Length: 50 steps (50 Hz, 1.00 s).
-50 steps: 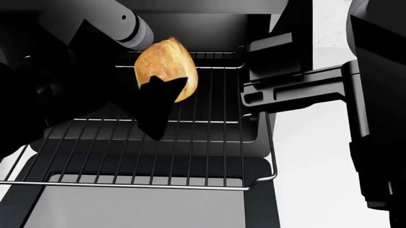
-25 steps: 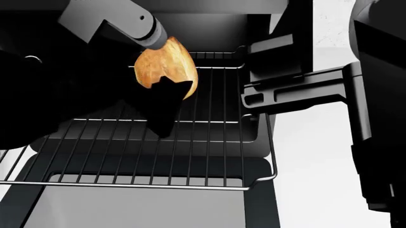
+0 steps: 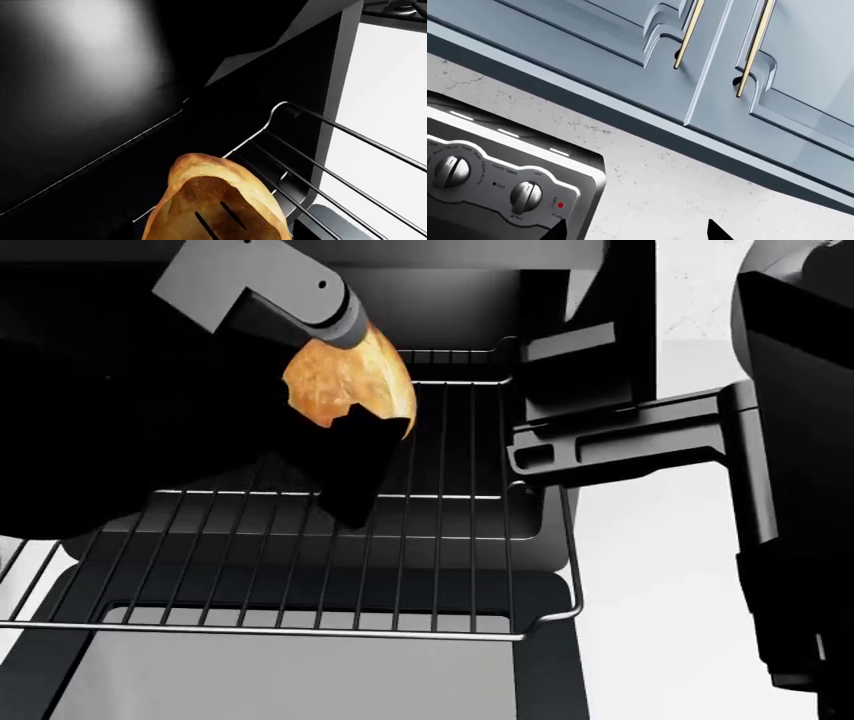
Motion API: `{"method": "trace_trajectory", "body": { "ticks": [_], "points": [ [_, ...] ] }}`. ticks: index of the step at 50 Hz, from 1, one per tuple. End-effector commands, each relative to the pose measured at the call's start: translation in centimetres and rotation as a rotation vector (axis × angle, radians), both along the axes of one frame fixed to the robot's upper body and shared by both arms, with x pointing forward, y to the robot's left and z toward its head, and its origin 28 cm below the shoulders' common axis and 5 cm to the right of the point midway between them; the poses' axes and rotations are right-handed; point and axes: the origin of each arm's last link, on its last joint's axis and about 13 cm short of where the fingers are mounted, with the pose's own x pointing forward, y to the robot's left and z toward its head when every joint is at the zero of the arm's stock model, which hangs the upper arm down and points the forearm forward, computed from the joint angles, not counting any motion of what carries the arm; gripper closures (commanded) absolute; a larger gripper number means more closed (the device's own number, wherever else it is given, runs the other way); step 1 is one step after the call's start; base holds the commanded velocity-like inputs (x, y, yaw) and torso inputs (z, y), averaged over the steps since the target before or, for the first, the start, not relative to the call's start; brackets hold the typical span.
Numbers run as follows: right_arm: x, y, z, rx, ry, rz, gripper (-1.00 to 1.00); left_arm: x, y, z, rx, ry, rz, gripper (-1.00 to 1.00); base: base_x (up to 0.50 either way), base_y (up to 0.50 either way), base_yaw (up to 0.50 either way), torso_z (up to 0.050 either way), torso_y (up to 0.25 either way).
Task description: Pick the bread from the top rack and place it on the plate on the counter.
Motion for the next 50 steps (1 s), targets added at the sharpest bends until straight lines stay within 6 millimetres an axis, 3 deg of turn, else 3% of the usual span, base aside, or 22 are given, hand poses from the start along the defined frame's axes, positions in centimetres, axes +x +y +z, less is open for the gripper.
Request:
{"method": "trace_trajectory", "body": {
  "ticks": [1,2,18,27,37,50],
  "points": [
    [-0.4,0.1,-0.2,-0.006,-0.019,0.053,-1.00,0.5,-0.7,0.2,-0.027,-0.007,-0.019,-1.00,0.00,0.00,0.00,0.000,0.000],
    [-0.4,0.1,-0.2,-0.005,-0.019,0.052,-1.00,0.5,-0.7,0.2,-0.028,-0.025,-0.006,1.00,0.00,0.00,0.00,0.000,0.000],
    [-0.4,0.1,-0.1,-0.002,-0.021,0.053,-1.00,-1.1,-0.4,1.5,-0.024,-0.083,-0.009,1.00,0.00,0.00,0.00,0.000,0.000],
    [-0.3,0.1,-0.2,-0.001,-0.020,0.054,-1.00,-4.3,1.2,2.6,-0.045,-0.164,0.009,1.00,0.00,0.00,0.00,0.000,0.000],
    [-0.3,0.1,-0.4,0.004,-0.019,0.055,-1.00,-9.5,3.3,3.4,-0.048,-0.253,0.034,1.00,0.00,0.00,0.00,0.000,0.000],
    [-0.3,0.1,-0.5,0.006,-0.018,0.055,-1.00,-13.3,5.5,4.6,-0.040,-0.339,0.112,1.00,0.00,0.00,0.00,0.000,0.000]
  ]
}}
